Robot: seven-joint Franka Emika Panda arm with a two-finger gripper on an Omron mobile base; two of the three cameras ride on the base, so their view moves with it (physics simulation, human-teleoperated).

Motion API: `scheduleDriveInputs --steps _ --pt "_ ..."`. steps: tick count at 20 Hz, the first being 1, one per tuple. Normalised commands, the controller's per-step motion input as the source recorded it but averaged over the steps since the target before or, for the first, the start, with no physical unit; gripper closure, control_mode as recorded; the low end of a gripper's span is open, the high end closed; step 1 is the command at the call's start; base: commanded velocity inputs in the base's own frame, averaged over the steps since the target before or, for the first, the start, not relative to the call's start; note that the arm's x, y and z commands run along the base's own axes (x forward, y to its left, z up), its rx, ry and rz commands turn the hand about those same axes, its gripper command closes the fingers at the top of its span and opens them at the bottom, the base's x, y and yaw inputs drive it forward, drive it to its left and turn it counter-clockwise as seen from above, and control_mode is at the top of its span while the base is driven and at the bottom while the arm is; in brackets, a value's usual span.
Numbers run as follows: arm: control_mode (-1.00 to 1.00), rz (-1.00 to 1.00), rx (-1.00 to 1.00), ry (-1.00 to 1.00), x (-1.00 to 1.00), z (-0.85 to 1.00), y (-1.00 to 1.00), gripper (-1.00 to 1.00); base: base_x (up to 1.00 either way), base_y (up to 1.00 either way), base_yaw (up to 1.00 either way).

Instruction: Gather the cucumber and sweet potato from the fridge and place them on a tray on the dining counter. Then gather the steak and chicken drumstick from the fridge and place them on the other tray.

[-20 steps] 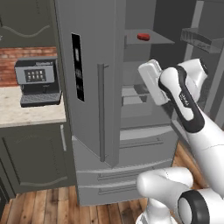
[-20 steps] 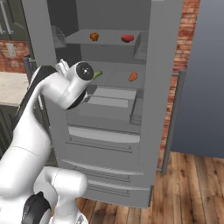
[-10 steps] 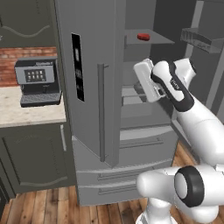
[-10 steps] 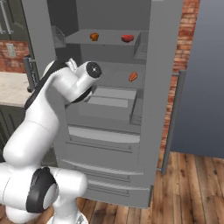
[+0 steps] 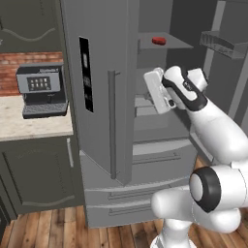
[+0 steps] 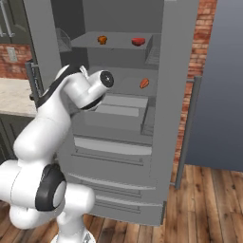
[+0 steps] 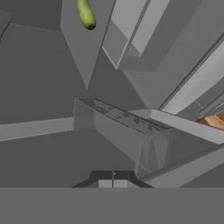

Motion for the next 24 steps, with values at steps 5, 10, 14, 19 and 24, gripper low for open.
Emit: scheduleDriveInputs --steps 5,10,14,19,24 --pt "-1.00 0.00 0.08 0.00 0.05 -0.11 0.26 1.00 0.00 0.00 0.00" --pt "-1.00 0.00 0.07 0.00 0.14 -0.08 0.23 1.00 0.00 0.00 0.00" --pt "-1.00 0.00 0.05 0.00 0.37 -0.16 0.07 1.00 0.00 0.00 0.00" --pt "-1.00 0.00 0.04 0.00 0.31 -0.09 0.14 1.00 0.00 0.00 0.00" --pt "-1.00 0.03 0.02 0.00 0.05 -0.07 0.34 1.00 0.00 0.00 0.00"
